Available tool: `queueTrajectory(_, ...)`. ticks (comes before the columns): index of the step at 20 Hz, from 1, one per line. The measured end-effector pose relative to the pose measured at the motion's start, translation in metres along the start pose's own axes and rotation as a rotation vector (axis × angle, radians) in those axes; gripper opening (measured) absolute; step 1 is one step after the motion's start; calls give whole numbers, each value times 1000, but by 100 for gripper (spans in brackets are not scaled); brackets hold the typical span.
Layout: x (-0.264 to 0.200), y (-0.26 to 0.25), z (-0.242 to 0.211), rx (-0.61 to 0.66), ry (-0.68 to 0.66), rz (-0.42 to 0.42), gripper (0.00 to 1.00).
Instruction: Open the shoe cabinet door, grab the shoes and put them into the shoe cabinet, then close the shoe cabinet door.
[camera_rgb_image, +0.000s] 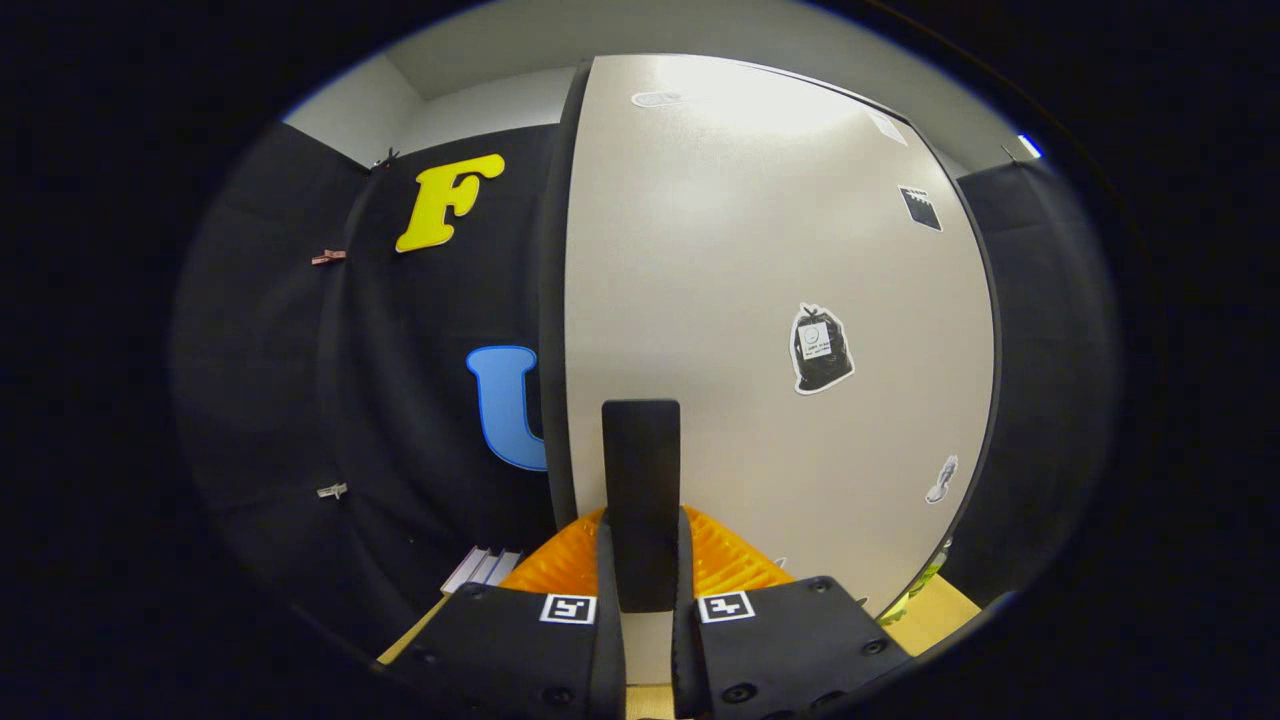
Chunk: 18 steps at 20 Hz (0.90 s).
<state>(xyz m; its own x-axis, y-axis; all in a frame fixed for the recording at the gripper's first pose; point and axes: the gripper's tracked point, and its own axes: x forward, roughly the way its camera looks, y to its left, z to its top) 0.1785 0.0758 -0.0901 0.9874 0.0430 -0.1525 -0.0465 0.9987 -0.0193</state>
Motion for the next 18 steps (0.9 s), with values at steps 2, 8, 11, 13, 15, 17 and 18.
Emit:
queueTrajectory(2,-4,0,-1,14,4,14,22)
queueTrajectory(8,-39,-8,-1,21,20,48,22)
queueTrajectory(11,-61,-15,1,21,29,72,22)
queueTrajectory(13,-75,-22,1,14,33,88,22)
queueTrajectory(15,-90,-28,1,22,38,109,22)
queueTrajectory(17,-104,-36,2,21,43,128,22)
queueTrajectory(18,-110,-41,1,19,48,136,22)
